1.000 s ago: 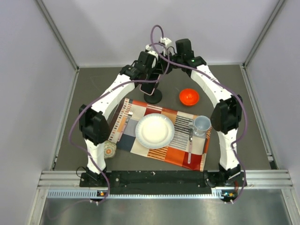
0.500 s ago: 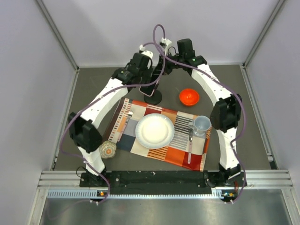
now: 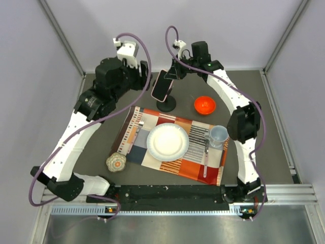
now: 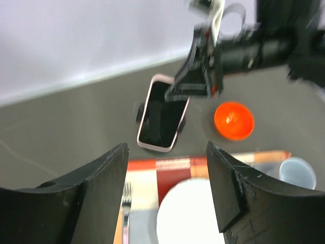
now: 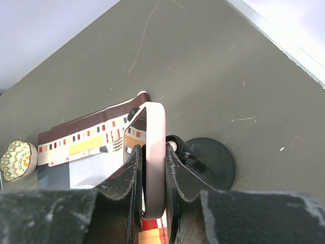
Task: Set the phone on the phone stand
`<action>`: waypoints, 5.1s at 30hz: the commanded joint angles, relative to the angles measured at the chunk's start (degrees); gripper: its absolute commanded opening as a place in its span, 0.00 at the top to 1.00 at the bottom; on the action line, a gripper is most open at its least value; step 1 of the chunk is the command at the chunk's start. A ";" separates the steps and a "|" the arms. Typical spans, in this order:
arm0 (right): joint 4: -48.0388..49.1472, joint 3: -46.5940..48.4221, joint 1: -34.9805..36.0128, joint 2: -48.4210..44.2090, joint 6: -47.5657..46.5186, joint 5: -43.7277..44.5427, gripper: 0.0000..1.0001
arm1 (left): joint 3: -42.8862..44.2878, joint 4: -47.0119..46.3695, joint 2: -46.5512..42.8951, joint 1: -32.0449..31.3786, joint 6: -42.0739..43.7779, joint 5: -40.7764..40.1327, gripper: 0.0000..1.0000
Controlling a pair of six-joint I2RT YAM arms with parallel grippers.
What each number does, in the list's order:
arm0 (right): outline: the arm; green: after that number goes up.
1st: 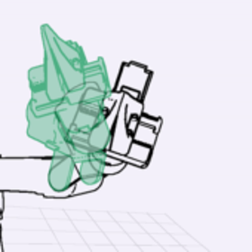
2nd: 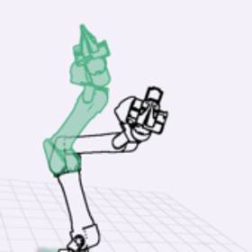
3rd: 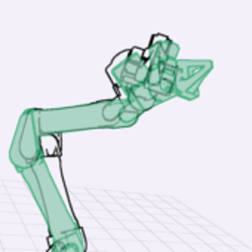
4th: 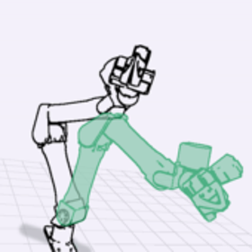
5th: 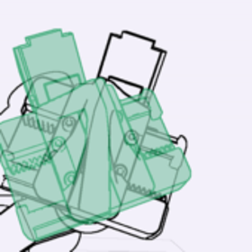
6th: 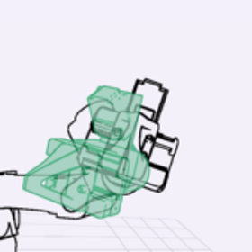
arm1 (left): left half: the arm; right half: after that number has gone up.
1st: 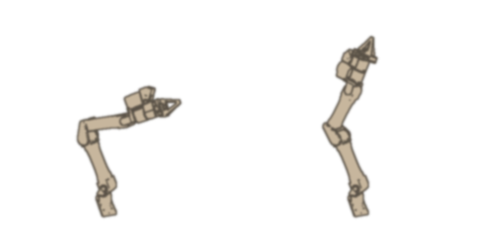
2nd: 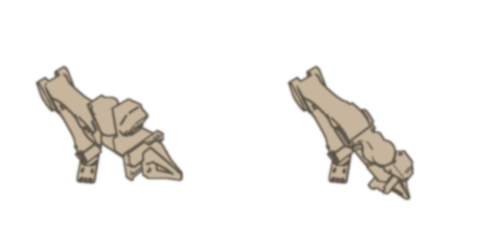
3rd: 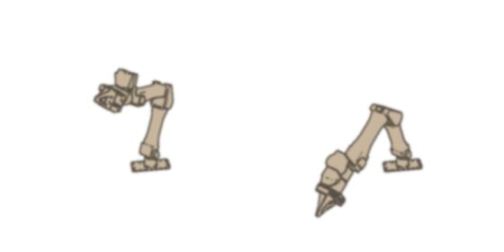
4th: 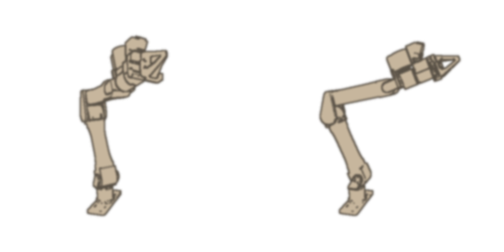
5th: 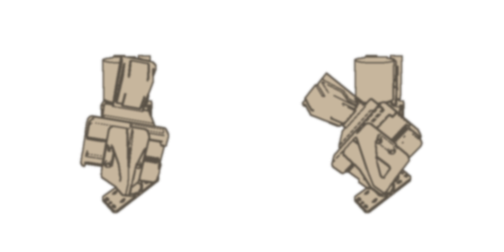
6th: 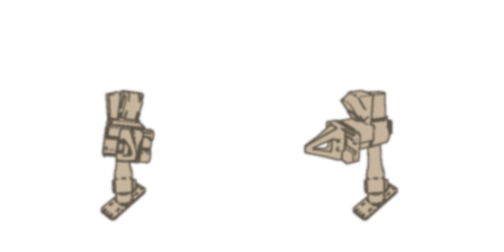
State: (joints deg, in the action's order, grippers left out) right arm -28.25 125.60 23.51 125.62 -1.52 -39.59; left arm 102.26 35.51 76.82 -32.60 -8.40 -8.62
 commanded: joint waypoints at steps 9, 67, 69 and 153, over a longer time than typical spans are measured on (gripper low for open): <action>-5.15 -2.11 -1.89 -1.52 3.60 6.11 0.49 | -34.03 -18.44 -14.23 5.53 -3.81 17.31 0.30; 2.50 -13.72 12.97 -13.39 35.71 57.17 0.01 | -35.38 -61.61 34.71 14.32 -31.76 31.30 0.80; 2.41 -13.28 12.97 -12.77 35.71 57.61 0.01 | -34.15 -61.00 36.21 14.58 -32.20 31.65 0.80; 15.68 -6.51 7.61 4.90 5.74 58.13 1.00 | -59.46 -26.37 -37.00 14.32 -12.78 18.20 0.38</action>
State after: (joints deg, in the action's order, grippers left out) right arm -8.27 121.25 33.39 128.75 5.98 15.07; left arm 39.66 9.74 40.75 -18.33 -21.85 9.56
